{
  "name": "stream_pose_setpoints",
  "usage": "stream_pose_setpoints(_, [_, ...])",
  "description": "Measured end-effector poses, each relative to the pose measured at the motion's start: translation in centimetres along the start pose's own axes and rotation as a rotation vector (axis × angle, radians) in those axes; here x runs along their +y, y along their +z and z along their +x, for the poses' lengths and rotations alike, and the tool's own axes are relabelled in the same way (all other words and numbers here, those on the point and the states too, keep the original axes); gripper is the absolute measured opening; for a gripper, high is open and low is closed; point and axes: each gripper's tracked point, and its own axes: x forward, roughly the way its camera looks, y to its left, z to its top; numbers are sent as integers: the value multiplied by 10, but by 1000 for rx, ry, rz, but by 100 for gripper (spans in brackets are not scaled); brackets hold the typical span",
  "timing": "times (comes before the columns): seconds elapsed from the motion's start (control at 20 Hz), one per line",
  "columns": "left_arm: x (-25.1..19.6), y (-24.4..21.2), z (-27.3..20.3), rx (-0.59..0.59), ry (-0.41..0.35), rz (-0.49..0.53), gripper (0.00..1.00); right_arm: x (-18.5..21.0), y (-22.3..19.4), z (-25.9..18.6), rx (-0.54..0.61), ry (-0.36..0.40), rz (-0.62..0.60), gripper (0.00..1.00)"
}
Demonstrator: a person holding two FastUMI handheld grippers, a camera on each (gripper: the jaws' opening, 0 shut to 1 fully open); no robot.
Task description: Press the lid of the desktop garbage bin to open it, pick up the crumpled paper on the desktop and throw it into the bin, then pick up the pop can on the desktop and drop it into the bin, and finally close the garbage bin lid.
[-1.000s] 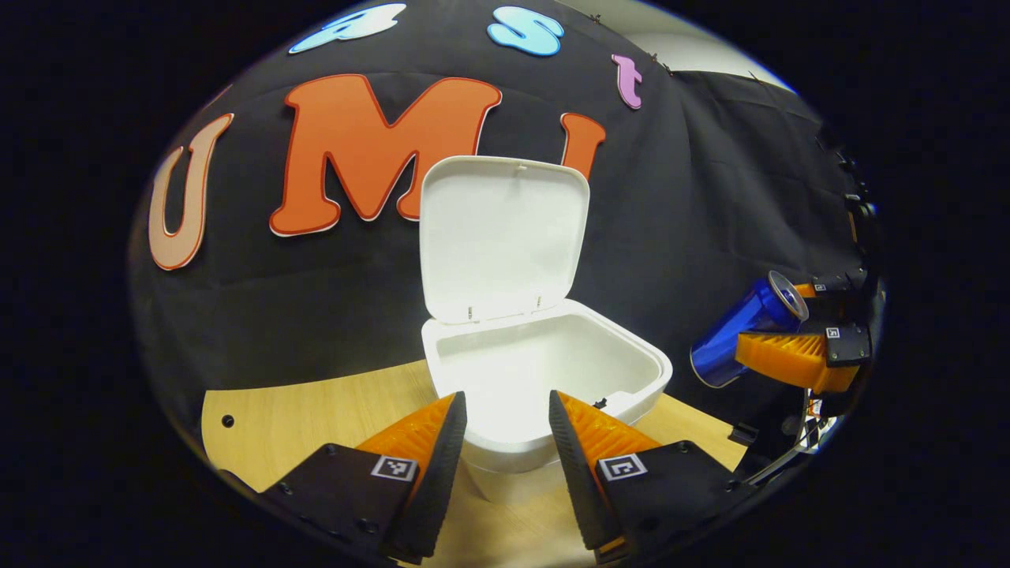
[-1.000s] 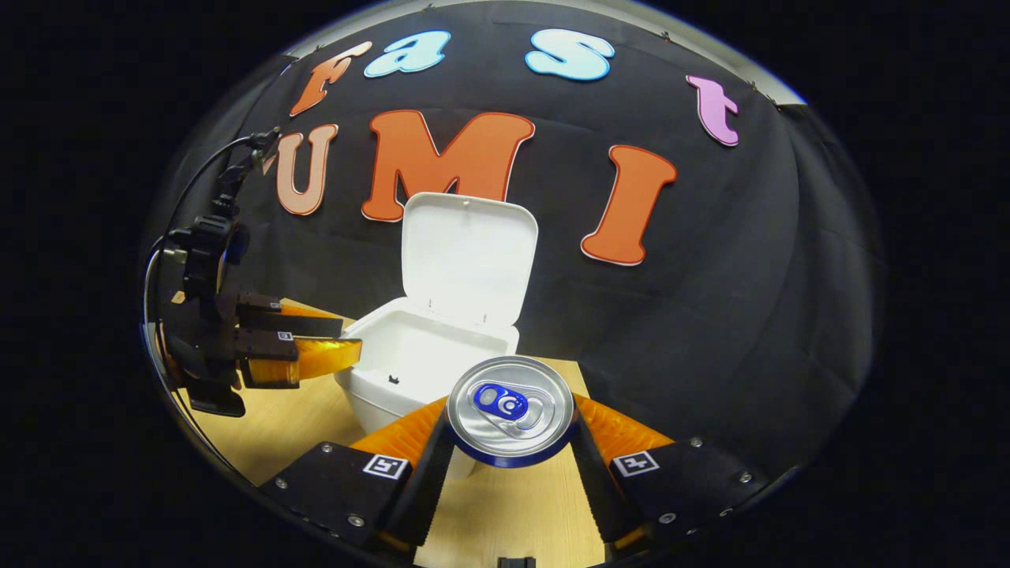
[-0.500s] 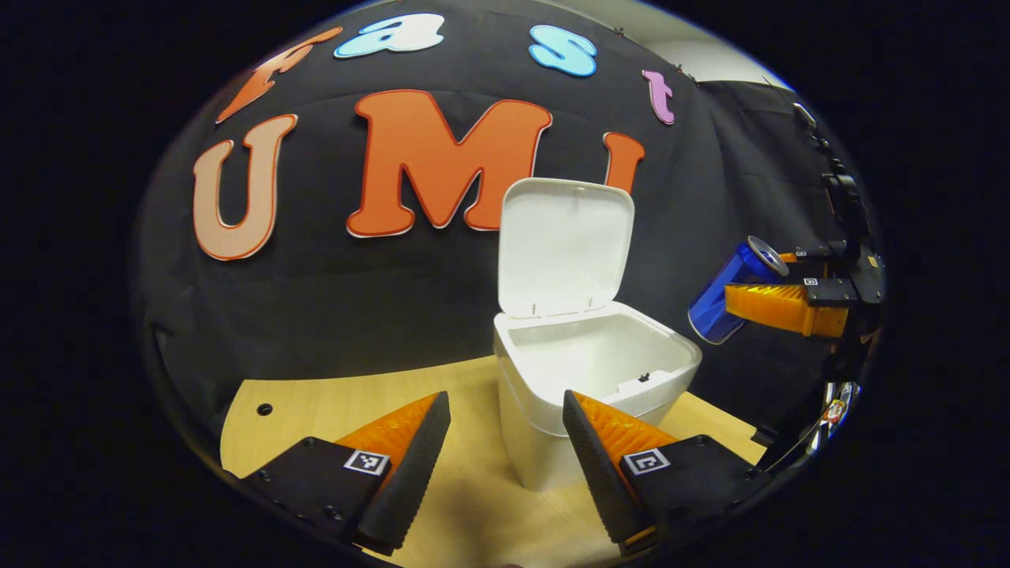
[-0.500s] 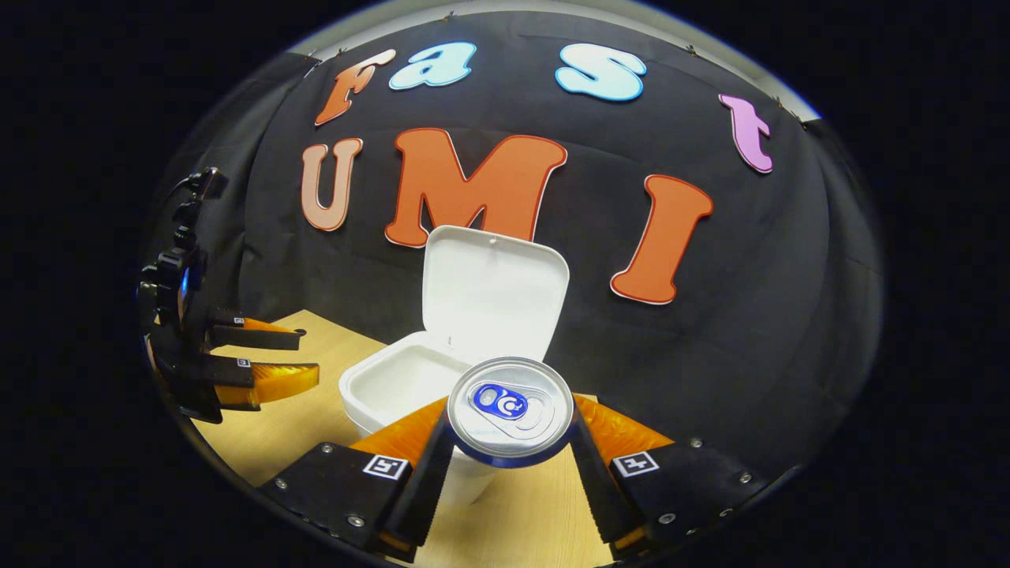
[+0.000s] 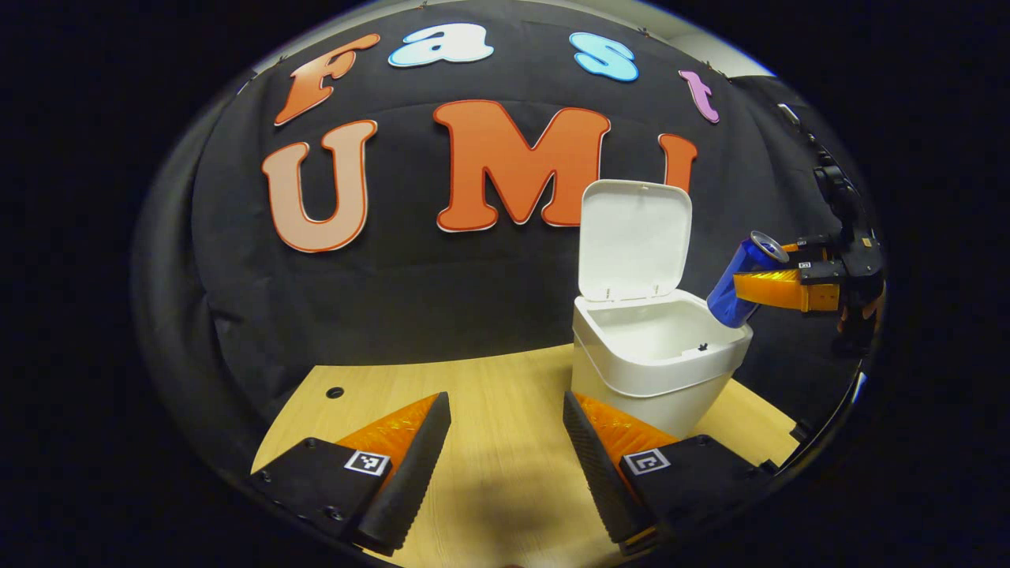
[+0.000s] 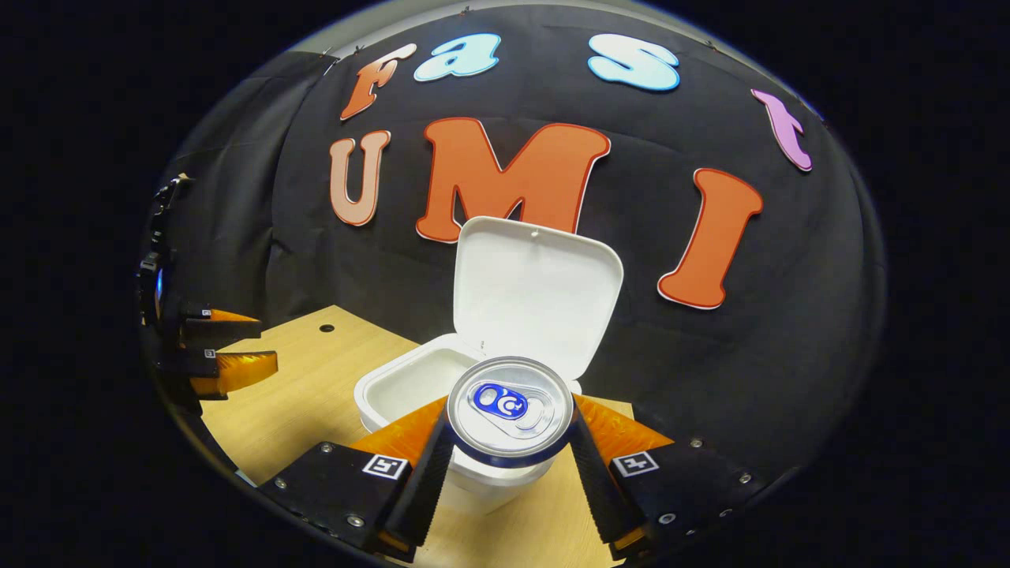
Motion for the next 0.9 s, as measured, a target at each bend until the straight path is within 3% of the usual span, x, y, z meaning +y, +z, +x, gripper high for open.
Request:
stream_pose_setpoints(0.2, [10,-17,-17,21,60,23,91,4,-20,13,43,26,3,79])
stream_pose_setpoints(0.45, [16,-30,-29,41,105,-18,92,5,-37,23,95,41,9,79])
stream_pose_setpoints(0.9, [37,-38,-40,51,154,-58,94,-2,-34,29,110,12,18,85])
